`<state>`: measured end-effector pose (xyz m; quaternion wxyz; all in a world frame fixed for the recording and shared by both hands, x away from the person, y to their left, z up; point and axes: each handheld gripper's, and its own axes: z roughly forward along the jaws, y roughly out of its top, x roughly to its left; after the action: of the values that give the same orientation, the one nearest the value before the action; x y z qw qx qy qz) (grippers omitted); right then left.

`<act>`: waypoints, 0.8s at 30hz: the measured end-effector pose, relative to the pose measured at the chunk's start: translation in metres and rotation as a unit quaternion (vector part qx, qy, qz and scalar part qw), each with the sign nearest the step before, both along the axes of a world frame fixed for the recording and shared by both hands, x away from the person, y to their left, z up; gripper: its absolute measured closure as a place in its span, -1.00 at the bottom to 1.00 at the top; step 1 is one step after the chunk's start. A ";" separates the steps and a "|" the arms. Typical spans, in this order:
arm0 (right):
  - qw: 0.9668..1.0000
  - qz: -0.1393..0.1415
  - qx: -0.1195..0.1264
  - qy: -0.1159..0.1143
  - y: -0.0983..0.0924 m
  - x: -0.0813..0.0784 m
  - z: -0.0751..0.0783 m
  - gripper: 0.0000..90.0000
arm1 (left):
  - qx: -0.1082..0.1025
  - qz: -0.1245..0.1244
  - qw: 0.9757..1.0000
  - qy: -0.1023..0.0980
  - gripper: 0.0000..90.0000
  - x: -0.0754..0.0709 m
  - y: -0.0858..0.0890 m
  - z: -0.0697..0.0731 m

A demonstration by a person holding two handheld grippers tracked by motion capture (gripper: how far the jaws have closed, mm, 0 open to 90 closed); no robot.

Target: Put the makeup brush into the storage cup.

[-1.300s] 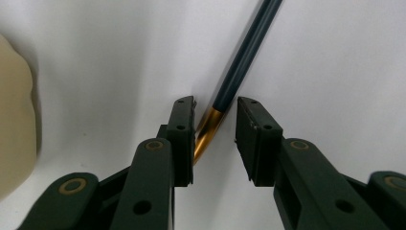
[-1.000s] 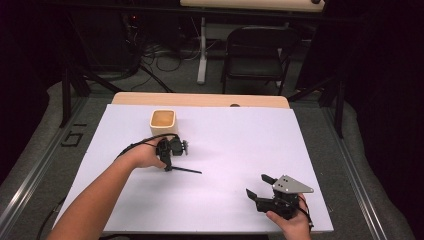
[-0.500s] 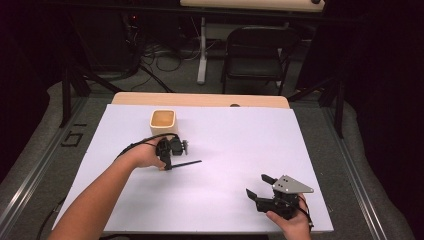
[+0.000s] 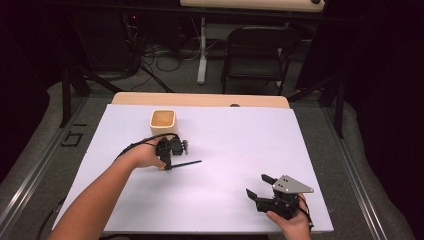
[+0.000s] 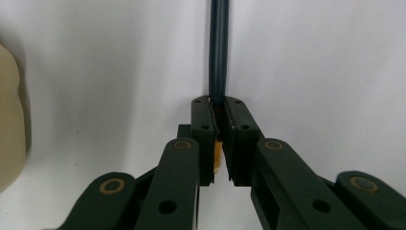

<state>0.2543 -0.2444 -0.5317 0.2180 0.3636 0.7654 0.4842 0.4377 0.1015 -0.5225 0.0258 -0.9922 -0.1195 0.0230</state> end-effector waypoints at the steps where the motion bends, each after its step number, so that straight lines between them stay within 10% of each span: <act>1: 1.000 0.000 0.000 0.000 0.000 0.000 0.000 -0.42 | -0.002 0.001 1.000 -0.005 0.87 -0.001 0.000 -0.001; 24: 1.000 0.002 -0.016 -0.006 0.003 -0.001 0.000 -0.42 | -0.031 0.021 0.999 0.014 0.87 -0.024 0.005 0.030</act>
<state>0.2538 -0.2413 -0.5318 0.2278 0.3557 0.7723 0.4745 0.4140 0.1063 -0.4928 -0.0042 -0.9894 -0.1396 0.0410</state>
